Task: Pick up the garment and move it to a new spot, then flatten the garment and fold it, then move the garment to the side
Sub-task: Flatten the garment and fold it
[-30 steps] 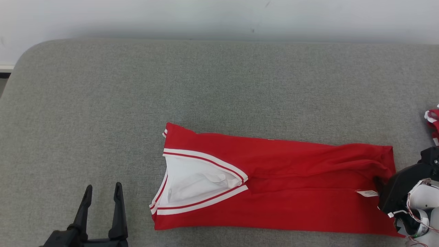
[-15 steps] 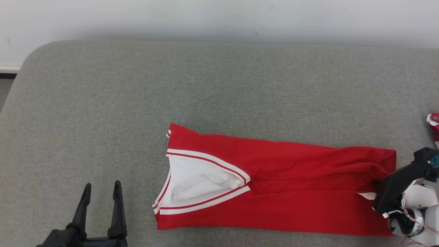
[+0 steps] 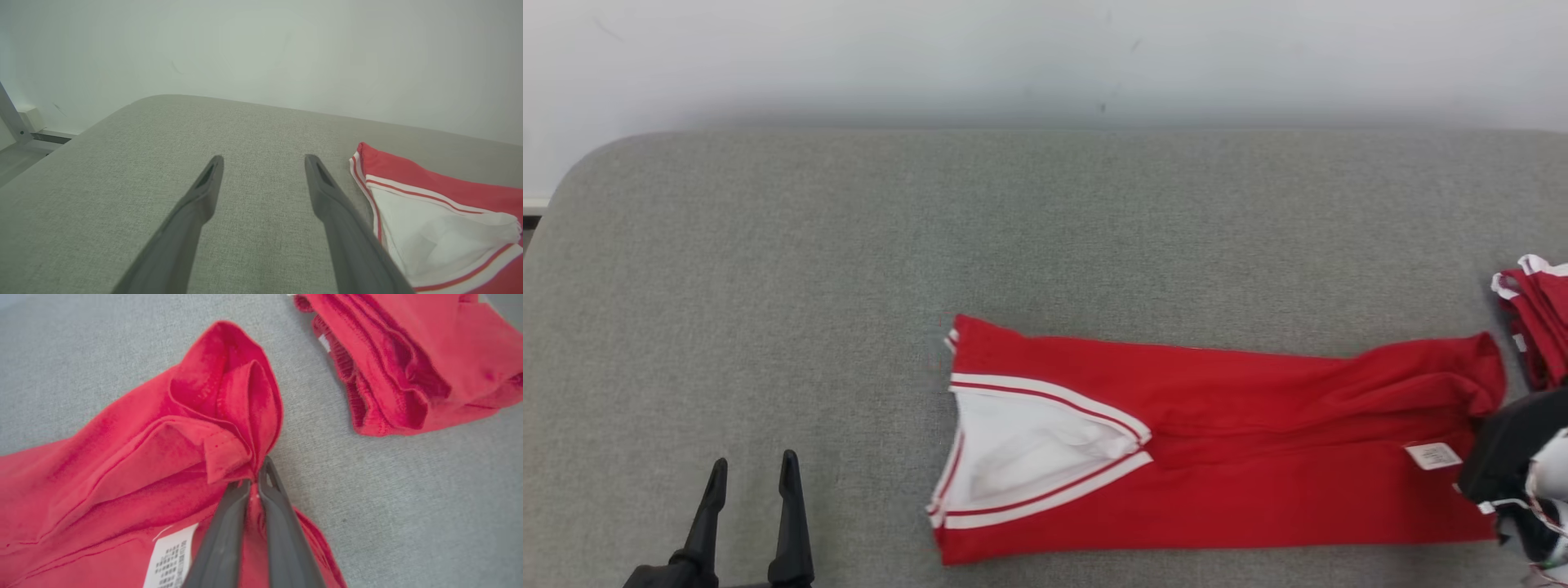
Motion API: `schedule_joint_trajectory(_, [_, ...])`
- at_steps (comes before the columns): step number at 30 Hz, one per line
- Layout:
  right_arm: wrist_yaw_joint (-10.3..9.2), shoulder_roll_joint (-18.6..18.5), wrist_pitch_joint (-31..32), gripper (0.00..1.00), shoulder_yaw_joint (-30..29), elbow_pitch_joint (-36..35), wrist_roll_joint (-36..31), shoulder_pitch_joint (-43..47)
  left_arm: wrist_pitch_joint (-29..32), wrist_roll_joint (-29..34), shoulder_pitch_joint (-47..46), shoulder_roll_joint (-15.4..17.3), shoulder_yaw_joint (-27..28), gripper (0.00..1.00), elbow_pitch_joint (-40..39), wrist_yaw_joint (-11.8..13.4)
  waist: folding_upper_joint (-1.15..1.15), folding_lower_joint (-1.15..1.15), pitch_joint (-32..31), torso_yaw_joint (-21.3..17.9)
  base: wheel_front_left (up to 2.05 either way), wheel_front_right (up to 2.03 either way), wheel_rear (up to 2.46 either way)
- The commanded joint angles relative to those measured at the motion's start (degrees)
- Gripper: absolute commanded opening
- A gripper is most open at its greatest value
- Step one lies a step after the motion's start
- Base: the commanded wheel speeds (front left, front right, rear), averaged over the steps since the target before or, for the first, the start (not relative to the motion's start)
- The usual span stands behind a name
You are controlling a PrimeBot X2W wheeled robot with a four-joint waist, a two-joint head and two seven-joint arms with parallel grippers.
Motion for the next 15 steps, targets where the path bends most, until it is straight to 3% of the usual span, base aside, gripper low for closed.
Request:
schedule_joint_trajectory(1, [0.01,-1.0,-0.3,0.0,-1.0,-1.1,-0.6,1.0,-0.1,0.5,0.7,-0.1,-0.1,1.0,0.1,0.1,-0.01,0.0,-0.9,-1.0,0.0,0.0,0.0])
schedule_joint_trajectory(15, [0.01,-5.7,0.8,0.0,-4.9,-11.5,-4.4,2.9,-0.1,-0.2,1.7,-0.2,-0.1,1.0,0.3,0.1,-0.01,0.0,-2.7,-3.6,0.0,0.0,0.0])
